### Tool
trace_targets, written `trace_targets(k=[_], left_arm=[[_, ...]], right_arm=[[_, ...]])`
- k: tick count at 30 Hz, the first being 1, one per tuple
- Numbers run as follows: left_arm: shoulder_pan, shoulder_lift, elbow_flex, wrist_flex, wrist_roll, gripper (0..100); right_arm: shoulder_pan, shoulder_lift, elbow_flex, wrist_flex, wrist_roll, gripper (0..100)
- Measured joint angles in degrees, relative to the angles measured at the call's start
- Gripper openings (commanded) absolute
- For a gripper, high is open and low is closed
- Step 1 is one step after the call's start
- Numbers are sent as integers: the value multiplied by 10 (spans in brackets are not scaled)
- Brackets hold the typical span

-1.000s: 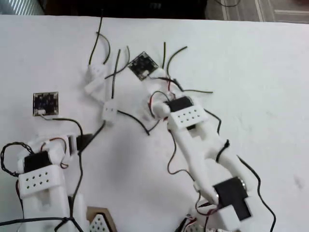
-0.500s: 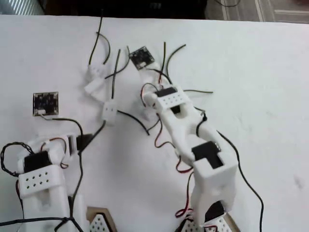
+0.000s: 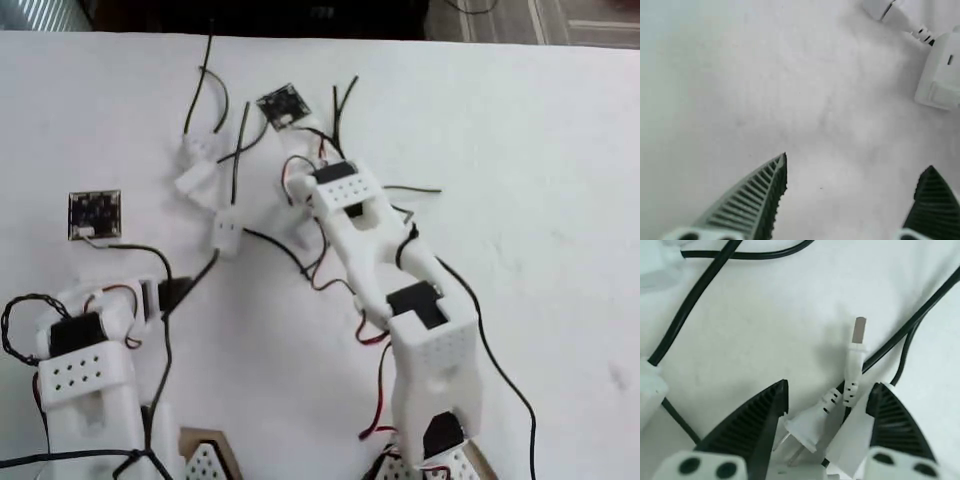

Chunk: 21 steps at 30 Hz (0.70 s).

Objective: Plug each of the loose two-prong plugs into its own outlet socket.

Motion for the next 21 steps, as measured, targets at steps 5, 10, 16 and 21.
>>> trace_targets(k=[5,10,16,21], left_arm=[[0,0,0,0,0,385],[0,0,0,0,0,385],[0,0,0,0,0,385],[0,0,0,0,0,385]], right_arm=[[-7,10,-28,22,-1,243],[-11,55,-36,2,-1,242],[-5,98,-62,-12,42,237],[4,105,-68,-6,55,127]])
